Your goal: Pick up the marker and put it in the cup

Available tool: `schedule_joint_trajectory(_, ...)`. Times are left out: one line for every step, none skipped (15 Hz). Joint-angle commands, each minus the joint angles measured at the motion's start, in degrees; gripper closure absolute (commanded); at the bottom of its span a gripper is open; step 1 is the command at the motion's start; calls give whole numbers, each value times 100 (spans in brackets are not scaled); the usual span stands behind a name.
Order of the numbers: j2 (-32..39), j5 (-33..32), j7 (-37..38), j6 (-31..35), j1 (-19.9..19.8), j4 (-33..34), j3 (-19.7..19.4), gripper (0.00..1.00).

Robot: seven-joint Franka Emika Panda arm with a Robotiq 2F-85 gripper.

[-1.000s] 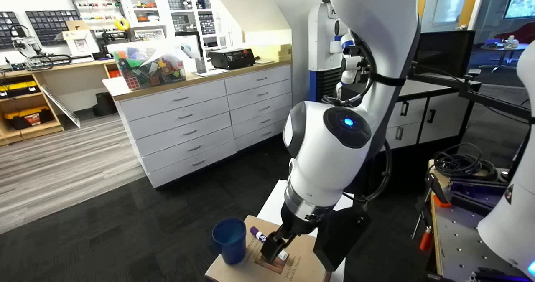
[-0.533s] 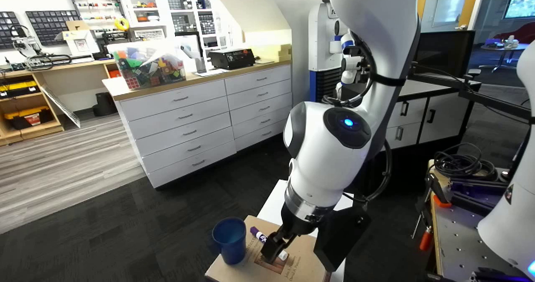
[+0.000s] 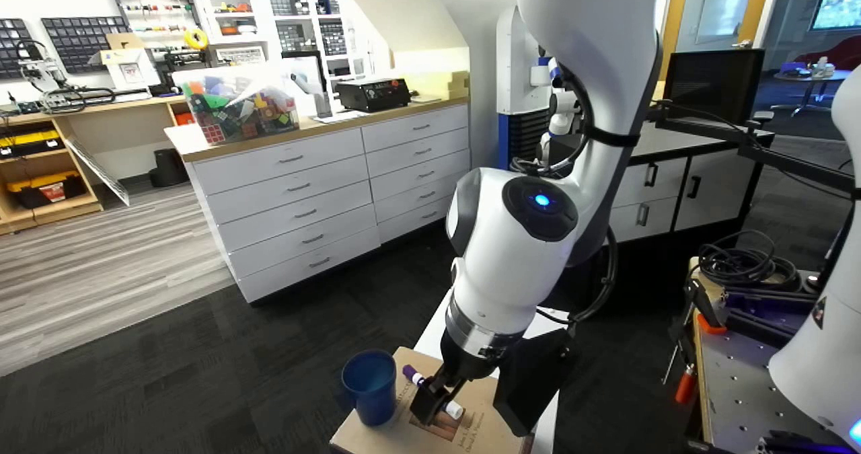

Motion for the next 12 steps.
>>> schedule_joint_trajectory(311,548,-670,454,-88,148,-148,0)
schedule_joint_trajectory(384,781,-893,526,-107,128,-178,0)
schedule_joint_trajectory(458,1016,-1115,580,-137,97,-193,0)
schedule_joint_trajectory(524,1252,-1363,666,-187,65,-192,0)
schedule_joint_trajectory(586,1483,-1585,689,-232,38,-175,0)
schedule_joint_trajectory(627,1687,-1804,722,-293,12,-134,0)
schedule_joint_trajectory(631,1858,-2003,713,-349,-5,-93,0)
schedule_joint_trajectory(618,2029,-2190,694,-403,-28,-44,0)
schedule_joint_trajectory(586,2172,-2366,671,-456,-55,7,0)
schedule_joint_trajectory(560,2321,-2521,620,-509,-77,72,0)
schedule_joint_trajectory(525,2488,-2704,570,-574,-114,154,0)
schedule_joint_trajectory(488,2673,-2895,489,-651,-163,259,0)
